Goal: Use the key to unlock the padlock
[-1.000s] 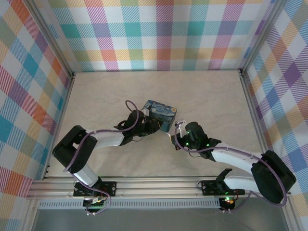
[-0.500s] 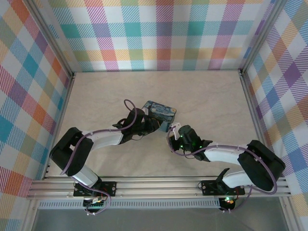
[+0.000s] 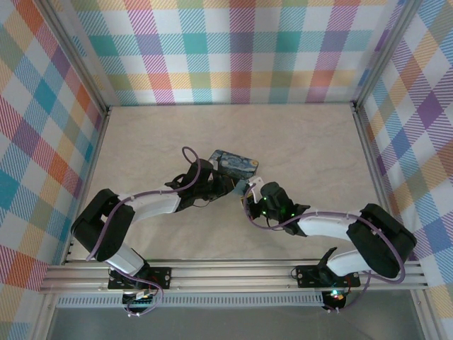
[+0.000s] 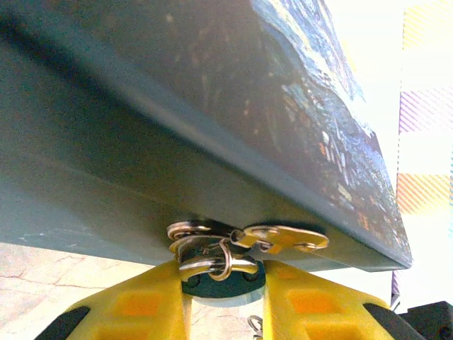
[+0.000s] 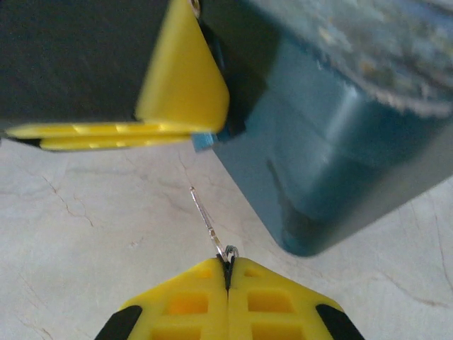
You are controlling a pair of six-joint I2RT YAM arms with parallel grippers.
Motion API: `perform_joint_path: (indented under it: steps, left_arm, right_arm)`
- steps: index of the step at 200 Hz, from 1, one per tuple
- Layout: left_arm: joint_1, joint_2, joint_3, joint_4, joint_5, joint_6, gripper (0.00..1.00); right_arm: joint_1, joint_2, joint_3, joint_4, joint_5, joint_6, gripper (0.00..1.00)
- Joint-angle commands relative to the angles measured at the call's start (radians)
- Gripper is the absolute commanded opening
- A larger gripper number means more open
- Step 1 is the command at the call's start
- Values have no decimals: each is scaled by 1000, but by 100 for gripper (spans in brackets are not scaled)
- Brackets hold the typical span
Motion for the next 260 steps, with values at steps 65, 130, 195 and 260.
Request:
perform_joint_path:
  steps: [65,130,195,260]
  left_arm:
    - [-22,-45,37,10,-13,-7,27]
    - [-24,-46,33,10,-17,-8,27]
    - [-26,-45,33,11,-15,-8,27]
    - [-25,-44,40,12,-6,-10,27]
  right_arm:
    - [9,61,49,42,15,-19,0]
    - [8,74,41,50,35,-12,0]
    - [8,70,42,74,30,-9,0]
    - [8,91,51,89,34,-12,0]
